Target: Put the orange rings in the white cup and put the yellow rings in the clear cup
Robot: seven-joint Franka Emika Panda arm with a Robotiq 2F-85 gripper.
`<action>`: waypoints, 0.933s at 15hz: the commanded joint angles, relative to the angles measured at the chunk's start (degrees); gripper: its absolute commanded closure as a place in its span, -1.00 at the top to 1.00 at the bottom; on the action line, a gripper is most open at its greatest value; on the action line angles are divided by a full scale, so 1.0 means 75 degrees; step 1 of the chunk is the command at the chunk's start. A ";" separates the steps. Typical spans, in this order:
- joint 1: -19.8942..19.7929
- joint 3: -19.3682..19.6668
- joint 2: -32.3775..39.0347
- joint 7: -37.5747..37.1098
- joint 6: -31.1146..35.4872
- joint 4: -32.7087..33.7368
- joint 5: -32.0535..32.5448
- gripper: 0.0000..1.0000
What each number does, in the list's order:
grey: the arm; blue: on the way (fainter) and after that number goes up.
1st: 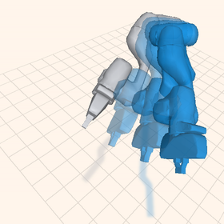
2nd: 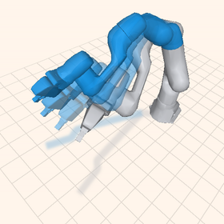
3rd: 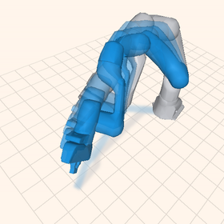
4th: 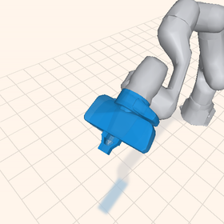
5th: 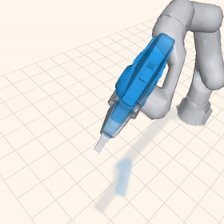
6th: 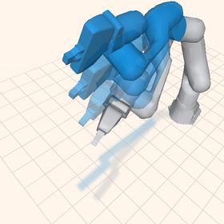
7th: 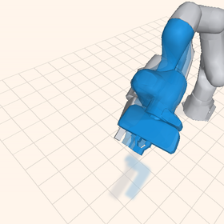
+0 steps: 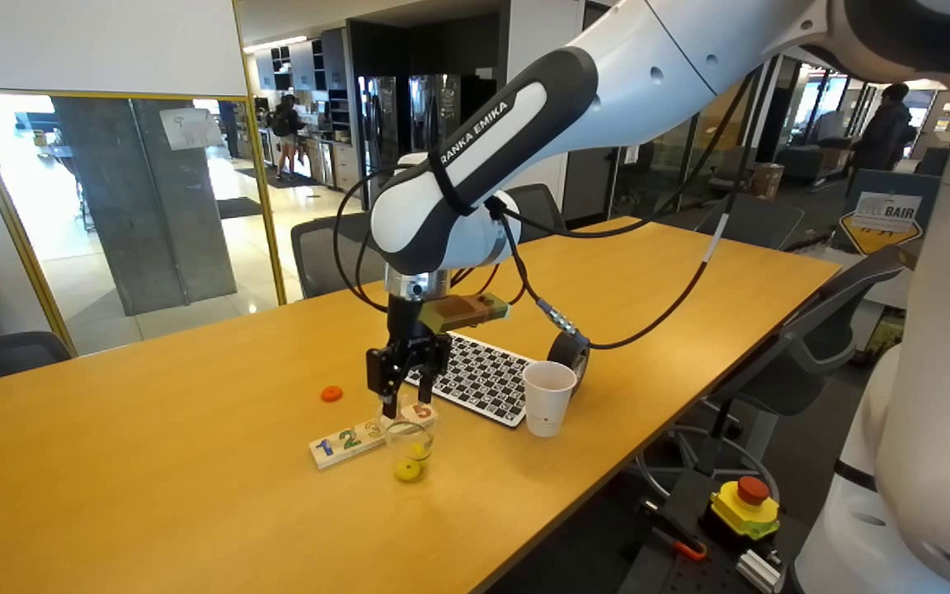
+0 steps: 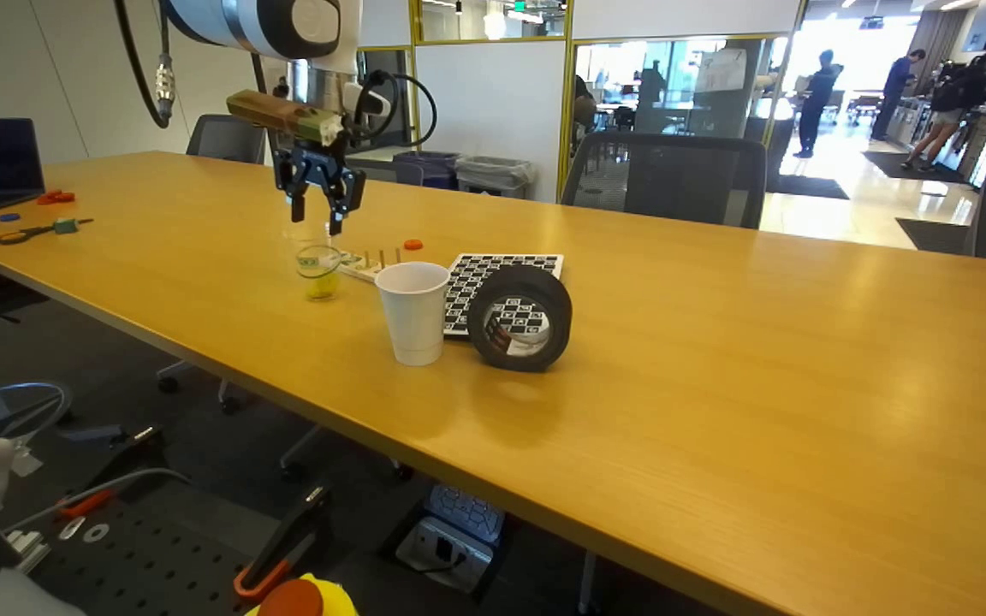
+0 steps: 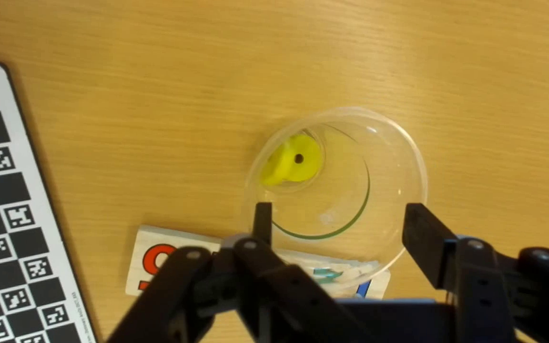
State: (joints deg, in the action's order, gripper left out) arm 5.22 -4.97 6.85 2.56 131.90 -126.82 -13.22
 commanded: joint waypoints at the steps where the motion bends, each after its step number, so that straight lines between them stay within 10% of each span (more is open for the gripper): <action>1: -0.0079 0.0064 -0.0191 -0.0164 0.0086 0.0203 0.0274 0.99; 14: 0.0061 0.0089 0.2989 -0.0325 -0.0940 0.4241 0.1348 1.00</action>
State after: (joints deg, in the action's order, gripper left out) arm 5.51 -4.51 21.14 0.71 127.85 -104.47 -4.47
